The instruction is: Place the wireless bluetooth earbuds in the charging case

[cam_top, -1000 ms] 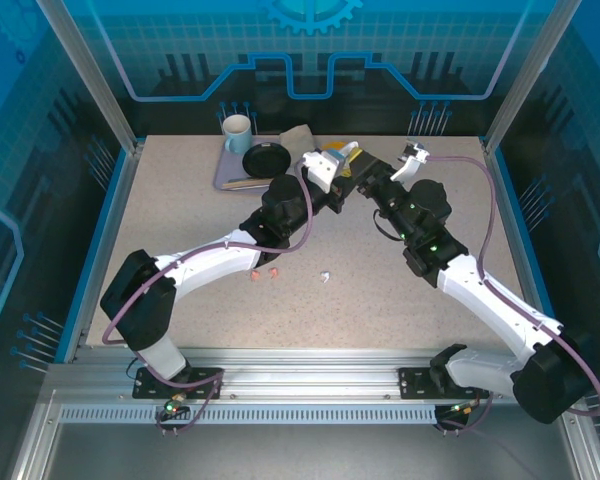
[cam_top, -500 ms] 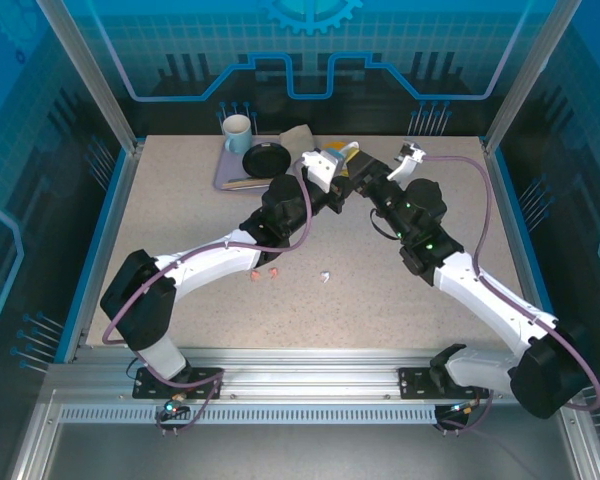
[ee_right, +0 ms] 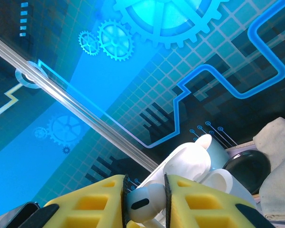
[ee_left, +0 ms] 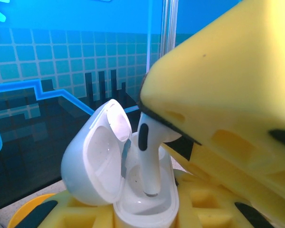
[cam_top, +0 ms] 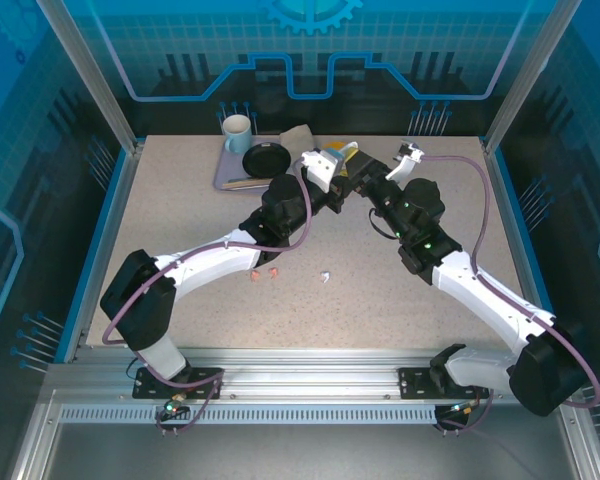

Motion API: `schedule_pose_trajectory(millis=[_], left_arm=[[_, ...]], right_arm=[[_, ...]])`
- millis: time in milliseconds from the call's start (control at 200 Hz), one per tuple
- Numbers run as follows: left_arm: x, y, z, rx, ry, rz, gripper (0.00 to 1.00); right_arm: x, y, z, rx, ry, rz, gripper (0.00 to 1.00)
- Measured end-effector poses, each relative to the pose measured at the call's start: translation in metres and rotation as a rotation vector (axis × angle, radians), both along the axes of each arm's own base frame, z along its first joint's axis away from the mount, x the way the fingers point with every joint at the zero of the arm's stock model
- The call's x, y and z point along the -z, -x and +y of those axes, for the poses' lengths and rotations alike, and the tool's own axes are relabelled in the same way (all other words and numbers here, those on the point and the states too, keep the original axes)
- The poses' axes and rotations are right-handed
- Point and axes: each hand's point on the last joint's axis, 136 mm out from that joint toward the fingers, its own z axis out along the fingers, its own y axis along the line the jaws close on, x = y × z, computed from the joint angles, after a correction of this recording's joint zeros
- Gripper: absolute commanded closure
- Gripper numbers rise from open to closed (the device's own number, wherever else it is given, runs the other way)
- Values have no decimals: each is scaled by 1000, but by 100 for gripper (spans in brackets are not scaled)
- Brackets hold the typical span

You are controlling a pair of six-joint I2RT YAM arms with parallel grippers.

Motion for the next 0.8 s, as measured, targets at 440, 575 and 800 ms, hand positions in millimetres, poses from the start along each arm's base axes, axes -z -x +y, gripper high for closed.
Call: schedule_pose_trajectory(millis=[440,575,800], left_arm=[[3,0,0,1,-9,9,100],[4,0,0,1,-11,11,100],[4,0,0,1,-11,11,100]], right_arm=[[3,2,0,-1,30,-25,75],[2,3,1,-4,37,-31,75],[-1,6,3,-13,42,-44,76]])
